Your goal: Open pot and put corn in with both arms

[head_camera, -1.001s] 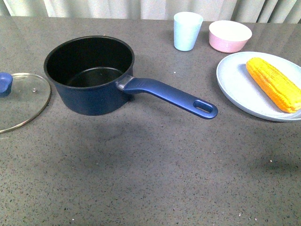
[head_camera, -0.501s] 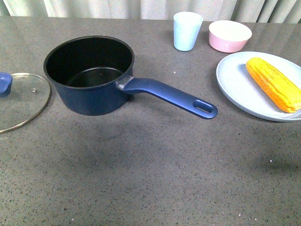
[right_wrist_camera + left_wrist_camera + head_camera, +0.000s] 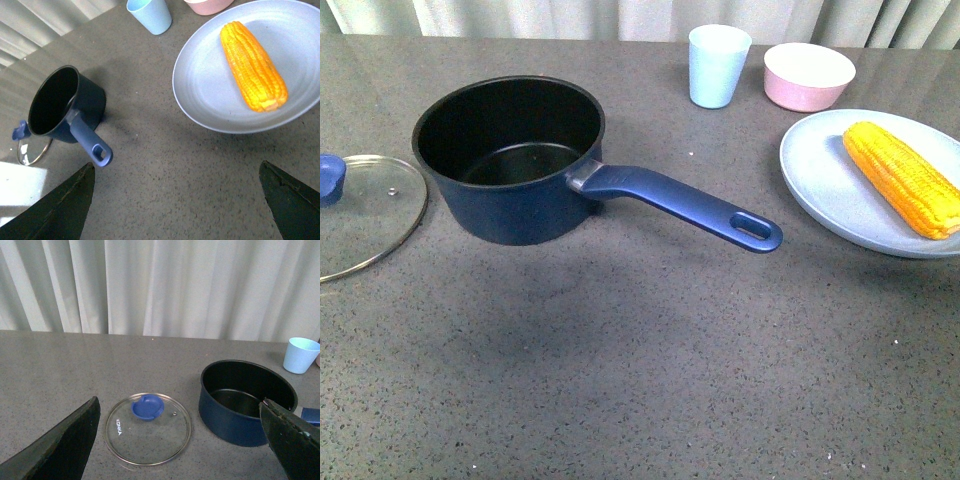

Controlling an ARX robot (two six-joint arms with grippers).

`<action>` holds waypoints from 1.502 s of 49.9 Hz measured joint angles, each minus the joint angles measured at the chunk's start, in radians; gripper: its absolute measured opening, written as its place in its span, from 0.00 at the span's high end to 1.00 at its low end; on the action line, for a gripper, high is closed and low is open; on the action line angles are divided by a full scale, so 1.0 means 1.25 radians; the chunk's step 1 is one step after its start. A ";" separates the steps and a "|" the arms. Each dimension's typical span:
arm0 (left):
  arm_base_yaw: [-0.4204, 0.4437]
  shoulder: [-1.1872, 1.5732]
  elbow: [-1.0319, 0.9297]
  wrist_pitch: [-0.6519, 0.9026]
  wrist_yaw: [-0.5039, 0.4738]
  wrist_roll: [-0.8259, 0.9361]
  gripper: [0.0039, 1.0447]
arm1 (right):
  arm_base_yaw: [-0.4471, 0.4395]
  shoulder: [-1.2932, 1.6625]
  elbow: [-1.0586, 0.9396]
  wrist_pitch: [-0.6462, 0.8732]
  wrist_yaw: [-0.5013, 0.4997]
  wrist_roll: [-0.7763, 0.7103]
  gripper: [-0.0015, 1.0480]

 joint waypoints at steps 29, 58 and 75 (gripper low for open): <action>0.000 0.000 0.000 0.000 0.000 0.000 0.08 | 0.085 0.584 0.369 0.061 0.204 -0.290 0.09; 0.000 0.000 0.000 0.000 0.000 0.000 0.08 | 0.125 0.800 0.525 0.035 0.235 -0.299 0.09; 0.000 0.000 0.000 0.000 0.000 0.000 0.08 | 0.137 0.846 0.534 0.036 0.284 -0.326 0.09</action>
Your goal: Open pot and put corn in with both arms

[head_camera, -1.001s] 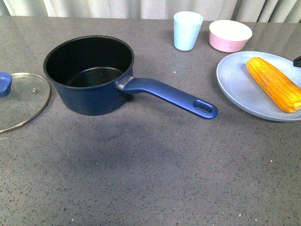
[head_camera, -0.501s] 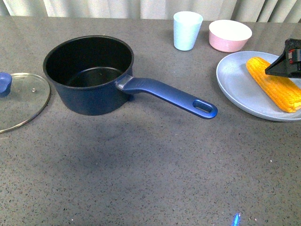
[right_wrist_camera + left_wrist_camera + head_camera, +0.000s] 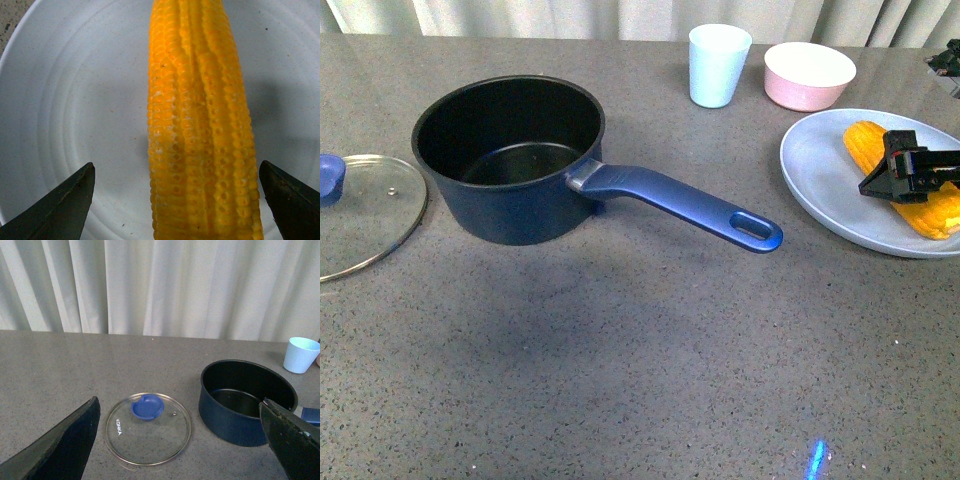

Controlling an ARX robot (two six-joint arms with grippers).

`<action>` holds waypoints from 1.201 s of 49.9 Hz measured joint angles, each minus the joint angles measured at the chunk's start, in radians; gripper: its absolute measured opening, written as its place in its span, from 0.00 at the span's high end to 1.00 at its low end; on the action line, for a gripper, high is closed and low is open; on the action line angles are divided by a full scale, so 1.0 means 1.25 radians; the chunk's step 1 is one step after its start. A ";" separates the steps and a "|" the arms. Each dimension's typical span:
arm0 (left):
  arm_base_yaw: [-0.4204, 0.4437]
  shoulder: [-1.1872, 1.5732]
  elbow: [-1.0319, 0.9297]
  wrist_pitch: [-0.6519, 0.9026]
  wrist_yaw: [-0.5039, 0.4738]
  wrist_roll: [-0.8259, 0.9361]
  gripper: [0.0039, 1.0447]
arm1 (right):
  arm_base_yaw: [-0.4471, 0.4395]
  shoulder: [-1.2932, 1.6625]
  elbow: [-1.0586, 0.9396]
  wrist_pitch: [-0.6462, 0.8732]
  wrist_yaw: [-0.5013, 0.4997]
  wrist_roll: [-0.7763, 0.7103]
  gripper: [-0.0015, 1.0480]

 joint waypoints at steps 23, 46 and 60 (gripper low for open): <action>0.000 0.000 0.000 0.000 0.000 0.000 0.08 | -0.020 0.000 0.000 -0.014 -0.009 -0.007 0.66; 0.000 0.000 0.000 0.000 0.000 0.000 0.08 | 0.177 -0.178 0.104 -0.096 -0.125 0.112 0.81; 0.000 0.000 0.000 0.000 0.000 0.000 0.08 | 0.381 -0.045 0.244 -0.153 -0.095 0.094 0.82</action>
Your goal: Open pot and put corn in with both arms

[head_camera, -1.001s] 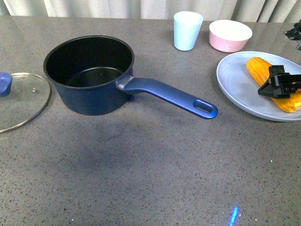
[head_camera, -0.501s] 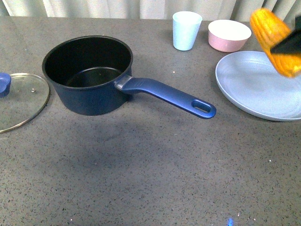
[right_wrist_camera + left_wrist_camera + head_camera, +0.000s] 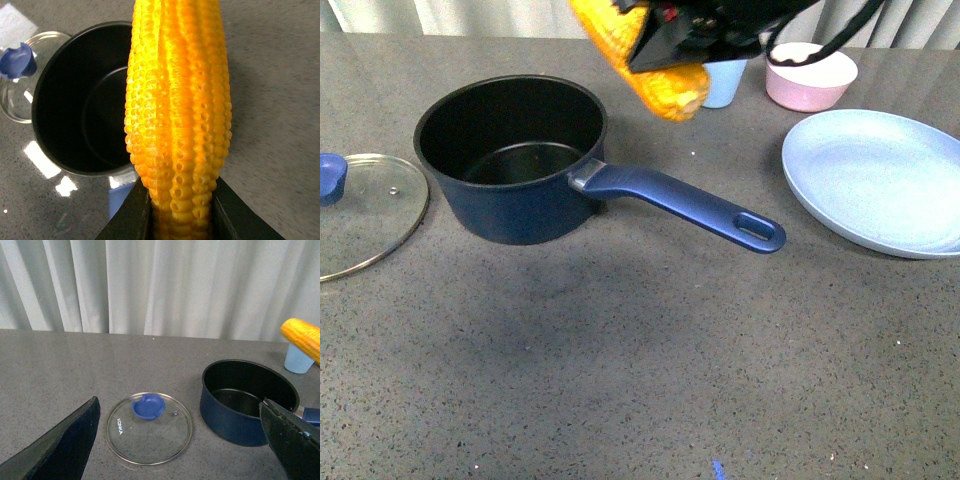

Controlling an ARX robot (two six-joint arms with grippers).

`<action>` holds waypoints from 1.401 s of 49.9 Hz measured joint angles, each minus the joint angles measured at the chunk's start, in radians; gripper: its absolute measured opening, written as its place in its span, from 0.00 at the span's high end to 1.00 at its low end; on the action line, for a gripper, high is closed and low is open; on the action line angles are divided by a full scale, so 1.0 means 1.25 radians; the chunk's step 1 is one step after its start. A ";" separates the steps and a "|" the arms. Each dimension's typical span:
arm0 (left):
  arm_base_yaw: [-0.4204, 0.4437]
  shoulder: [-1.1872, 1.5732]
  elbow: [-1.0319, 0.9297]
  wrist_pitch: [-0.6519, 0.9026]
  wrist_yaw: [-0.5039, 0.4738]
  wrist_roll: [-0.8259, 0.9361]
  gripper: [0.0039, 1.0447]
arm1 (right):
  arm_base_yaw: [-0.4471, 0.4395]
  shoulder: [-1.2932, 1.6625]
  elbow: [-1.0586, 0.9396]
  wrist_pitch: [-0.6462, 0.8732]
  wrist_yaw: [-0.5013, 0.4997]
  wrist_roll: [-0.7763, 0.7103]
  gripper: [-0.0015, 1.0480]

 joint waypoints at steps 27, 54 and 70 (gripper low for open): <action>0.000 0.000 0.000 0.000 0.000 0.000 0.08 | 0.106 0.199 0.237 -0.069 0.014 -0.010 0.85; 0.000 0.000 0.000 0.000 0.000 0.000 0.08 | 0.128 0.261 0.305 -0.096 0.033 -0.021 0.57; 0.000 0.000 0.000 0.000 0.000 0.000 0.08 | 0.108 0.196 0.218 -0.022 0.045 0.020 0.07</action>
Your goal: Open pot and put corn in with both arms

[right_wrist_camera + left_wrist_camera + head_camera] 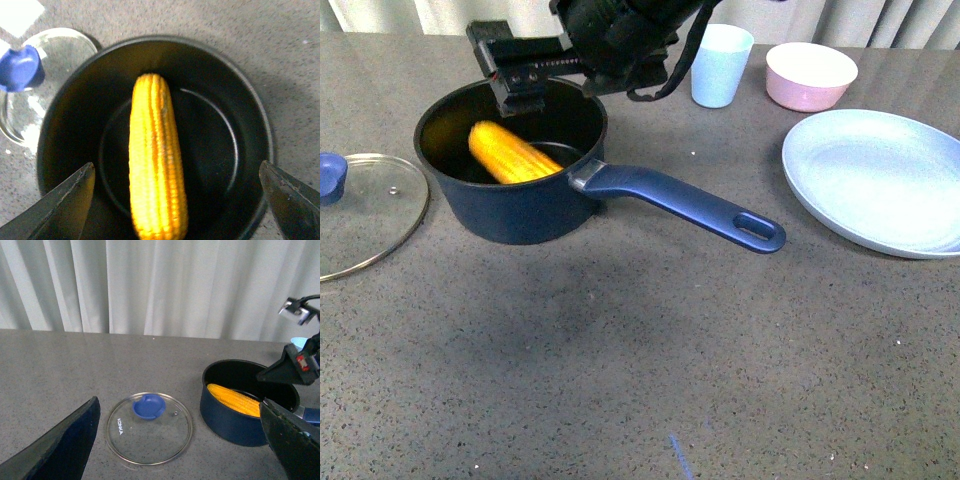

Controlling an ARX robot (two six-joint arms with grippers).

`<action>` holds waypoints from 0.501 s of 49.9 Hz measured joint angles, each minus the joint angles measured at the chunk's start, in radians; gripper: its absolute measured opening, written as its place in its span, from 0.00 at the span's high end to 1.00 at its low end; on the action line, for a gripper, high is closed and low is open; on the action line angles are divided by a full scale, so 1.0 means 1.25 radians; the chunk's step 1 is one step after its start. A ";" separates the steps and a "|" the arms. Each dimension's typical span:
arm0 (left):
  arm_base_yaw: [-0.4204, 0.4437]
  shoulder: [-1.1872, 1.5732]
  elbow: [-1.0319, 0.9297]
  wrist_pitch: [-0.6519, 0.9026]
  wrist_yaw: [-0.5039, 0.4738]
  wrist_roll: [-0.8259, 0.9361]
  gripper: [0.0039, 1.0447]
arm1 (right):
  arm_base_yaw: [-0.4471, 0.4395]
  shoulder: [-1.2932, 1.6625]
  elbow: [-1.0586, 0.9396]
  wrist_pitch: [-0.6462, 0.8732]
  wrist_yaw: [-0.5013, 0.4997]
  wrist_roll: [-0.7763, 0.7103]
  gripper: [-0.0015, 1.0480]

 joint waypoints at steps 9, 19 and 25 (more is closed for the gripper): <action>0.000 0.000 0.000 0.000 0.000 0.000 0.08 | -0.048 -0.143 -0.138 0.157 0.027 0.044 0.09; 0.000 0.000 0.000 0.000 0.000 0.000 0.08 | -0.165 -0.427 -0.431 0.340 0.004 0.087 0.09; 0.000 0.000 0.000 0.000 0.000 0.000 0.08 | -0.270 -0.592 -0.620 0.405 -0.002 0.121 0.09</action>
